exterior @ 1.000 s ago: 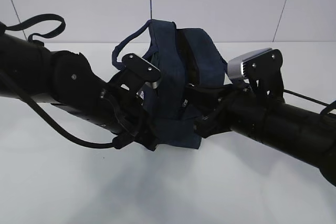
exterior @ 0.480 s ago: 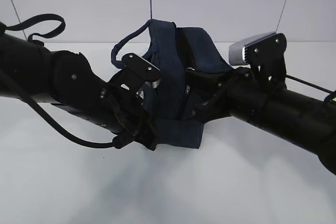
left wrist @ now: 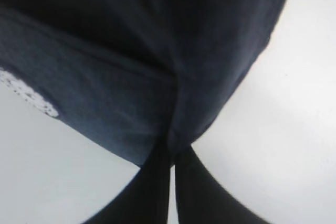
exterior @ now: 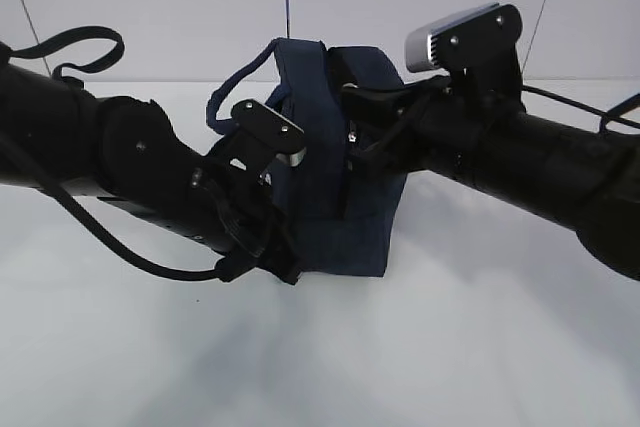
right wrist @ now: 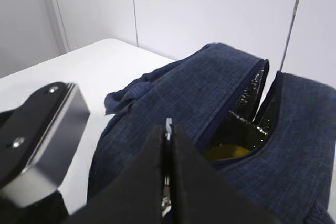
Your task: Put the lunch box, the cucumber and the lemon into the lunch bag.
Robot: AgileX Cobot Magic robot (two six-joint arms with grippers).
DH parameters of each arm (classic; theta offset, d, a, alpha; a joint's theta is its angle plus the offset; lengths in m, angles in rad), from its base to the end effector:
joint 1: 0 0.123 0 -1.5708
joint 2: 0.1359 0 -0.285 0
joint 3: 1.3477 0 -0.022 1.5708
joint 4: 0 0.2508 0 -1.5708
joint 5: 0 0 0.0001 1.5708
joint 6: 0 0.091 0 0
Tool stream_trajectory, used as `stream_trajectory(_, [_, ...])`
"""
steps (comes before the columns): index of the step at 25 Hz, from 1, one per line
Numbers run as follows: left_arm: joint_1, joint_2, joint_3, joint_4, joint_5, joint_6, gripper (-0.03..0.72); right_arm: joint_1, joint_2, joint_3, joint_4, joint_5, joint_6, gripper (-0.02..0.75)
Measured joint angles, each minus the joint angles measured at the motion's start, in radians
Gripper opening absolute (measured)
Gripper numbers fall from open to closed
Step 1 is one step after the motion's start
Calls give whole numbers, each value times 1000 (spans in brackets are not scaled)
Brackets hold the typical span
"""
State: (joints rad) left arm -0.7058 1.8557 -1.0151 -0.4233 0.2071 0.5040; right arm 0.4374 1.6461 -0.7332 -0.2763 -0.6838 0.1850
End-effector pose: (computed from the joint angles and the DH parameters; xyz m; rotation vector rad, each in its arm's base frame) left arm 0.2748 -0.2443 0.1542 1.0171 2.3337 -0.3537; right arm 0.2963 0.1559 0.2178 -0.5307 1.6676 0.4478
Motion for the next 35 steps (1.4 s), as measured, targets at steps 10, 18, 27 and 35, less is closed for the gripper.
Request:
stream_trajectory(10, [0,0,0,0,-10,0,-12,0,0,-83,15,109,-47,17])
stream_trajectory(18, [0,0,0,-2,-12,0,-12,0,0,-124,92,156,-52,18])
stream_trajectory(27, [0,-2,0,-4,-16,0,-12,0,0,-184,162,225,-52,18])
stream_trajectory(35, [0,-5,0,-4,-20,0,-12,0,0,-250,276,376,-52,17])
